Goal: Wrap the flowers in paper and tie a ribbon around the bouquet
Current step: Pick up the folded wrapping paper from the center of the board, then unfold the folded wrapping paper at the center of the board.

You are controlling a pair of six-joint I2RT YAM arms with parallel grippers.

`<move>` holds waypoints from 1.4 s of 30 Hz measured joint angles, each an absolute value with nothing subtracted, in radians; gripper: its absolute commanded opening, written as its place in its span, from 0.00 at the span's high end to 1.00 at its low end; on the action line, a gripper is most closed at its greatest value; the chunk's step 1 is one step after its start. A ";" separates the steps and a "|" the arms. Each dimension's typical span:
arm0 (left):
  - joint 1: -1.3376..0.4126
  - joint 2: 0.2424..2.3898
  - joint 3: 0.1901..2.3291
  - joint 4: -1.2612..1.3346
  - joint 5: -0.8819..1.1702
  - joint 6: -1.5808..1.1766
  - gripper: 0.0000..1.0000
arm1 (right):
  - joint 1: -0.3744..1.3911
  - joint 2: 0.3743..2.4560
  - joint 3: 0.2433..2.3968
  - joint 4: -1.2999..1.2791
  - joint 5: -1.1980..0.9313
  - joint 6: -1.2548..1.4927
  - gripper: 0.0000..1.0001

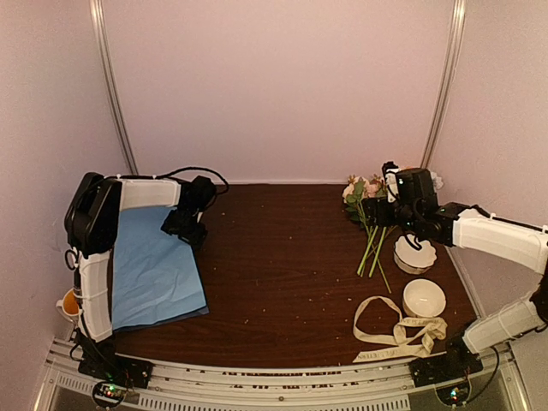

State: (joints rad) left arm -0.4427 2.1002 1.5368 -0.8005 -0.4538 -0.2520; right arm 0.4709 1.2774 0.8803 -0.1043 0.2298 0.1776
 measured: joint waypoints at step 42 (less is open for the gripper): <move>-0.740 1.358 1.410 -0.560 0.183 0.009 1.00 | 0.530 1.301 0.992 -0.189 -0.057 0.162 0.00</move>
